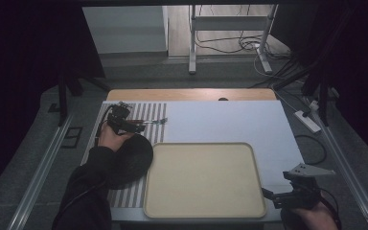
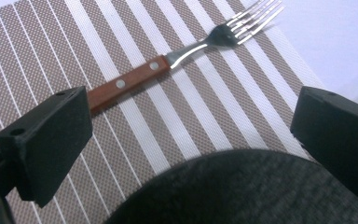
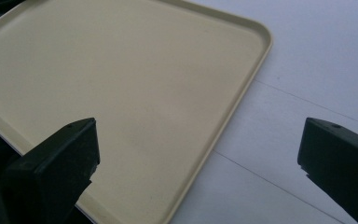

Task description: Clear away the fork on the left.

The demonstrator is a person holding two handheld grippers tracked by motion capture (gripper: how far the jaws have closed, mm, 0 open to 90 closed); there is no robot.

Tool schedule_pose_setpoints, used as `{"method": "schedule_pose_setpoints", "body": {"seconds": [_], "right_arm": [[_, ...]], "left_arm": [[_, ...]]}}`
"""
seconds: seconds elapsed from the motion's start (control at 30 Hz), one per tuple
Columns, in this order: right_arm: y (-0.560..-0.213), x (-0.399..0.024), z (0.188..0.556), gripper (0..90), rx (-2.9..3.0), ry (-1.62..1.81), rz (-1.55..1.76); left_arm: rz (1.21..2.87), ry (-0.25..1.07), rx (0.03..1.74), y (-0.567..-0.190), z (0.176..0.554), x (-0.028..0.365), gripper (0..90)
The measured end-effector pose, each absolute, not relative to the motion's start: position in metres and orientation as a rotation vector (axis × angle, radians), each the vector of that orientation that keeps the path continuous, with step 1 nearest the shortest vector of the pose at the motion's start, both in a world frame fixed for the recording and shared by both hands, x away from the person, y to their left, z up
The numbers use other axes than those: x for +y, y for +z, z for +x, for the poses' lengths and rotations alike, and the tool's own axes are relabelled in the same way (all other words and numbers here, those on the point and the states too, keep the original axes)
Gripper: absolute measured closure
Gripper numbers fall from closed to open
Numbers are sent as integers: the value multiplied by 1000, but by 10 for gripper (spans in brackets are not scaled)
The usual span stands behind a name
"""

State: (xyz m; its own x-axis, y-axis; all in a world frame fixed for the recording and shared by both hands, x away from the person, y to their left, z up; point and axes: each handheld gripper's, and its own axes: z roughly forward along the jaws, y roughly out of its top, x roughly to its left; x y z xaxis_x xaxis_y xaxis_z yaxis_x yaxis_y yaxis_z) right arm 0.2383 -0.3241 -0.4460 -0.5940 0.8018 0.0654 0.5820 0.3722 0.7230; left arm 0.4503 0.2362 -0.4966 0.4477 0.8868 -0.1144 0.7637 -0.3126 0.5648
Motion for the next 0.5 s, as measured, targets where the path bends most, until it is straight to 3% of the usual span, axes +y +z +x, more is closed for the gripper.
{"method": "schedule_pose_setpoints", "body": {"seconds": [0.17,0.27,0.37,0.5], "right_arm": [[-446,-324,238,0,2341,1055,1219],[-446,-324,238,0,2342,1056,1218],[-446,-324,238,0,2342,1058,1218],[-446,-324,238,0,2343,1060,1218]], "left_arm": [[2170,278,1367,-500,462,234,17],[2189,282,1353,-502,467,231,73],[2207,283,1322,-503,470,228,258],[2221,221,1283,-504,474,222,574]]}}
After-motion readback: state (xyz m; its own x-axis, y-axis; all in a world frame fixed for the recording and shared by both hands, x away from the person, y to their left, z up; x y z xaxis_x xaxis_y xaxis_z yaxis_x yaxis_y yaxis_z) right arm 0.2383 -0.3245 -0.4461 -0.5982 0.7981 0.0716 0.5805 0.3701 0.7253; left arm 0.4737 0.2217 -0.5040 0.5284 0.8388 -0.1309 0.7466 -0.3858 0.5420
